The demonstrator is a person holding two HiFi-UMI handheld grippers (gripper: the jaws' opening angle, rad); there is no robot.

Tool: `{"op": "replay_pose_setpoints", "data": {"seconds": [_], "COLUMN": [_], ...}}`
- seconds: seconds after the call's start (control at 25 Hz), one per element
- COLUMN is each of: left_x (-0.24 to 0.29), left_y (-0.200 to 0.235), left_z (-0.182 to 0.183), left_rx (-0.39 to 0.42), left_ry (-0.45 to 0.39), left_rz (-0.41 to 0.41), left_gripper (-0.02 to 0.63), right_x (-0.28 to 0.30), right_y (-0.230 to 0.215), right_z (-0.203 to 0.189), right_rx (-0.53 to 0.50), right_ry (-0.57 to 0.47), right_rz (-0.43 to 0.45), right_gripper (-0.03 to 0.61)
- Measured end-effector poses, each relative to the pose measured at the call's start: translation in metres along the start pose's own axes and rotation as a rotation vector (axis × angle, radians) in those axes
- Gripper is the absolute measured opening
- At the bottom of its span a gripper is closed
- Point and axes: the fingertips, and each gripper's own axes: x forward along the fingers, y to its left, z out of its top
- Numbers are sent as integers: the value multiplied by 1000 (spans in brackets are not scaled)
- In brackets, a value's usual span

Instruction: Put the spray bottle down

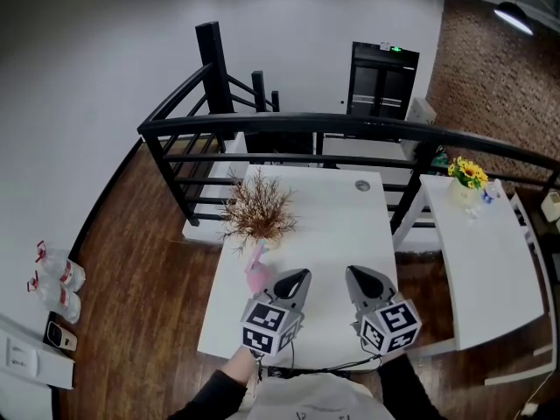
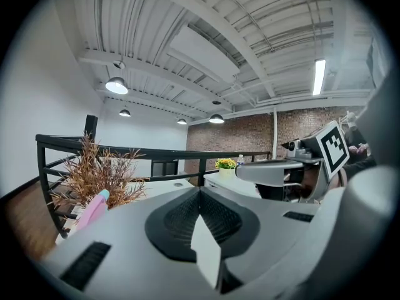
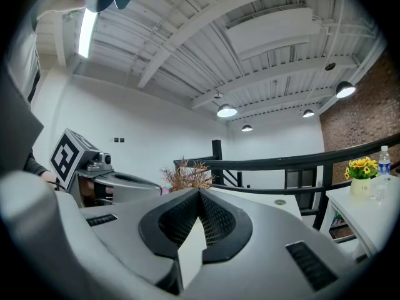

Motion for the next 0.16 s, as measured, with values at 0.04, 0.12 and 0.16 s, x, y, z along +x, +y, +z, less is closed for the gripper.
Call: {"op": "replay_pose_setpoints", "data": {"seconds": [0.04,0.12,0.16], "left_x": [0,0,0], "left_y": [0,1,1], "left_z": [0,-2,-2], "left_rx": [0,0,0], "left_ry": [0,-2,-2], "left_rz": [0,-2,-3], "left_gripper": [0,-1,-1], "right_x": [1,1,2], "right_y": [0,0,0], "right_z": [0,-2,-2], "right_rx": [0,0,0], "right_ry": [1,2,2], "right_rz": [0,0,1], "right_gripper": [-29,-29,-29]}}
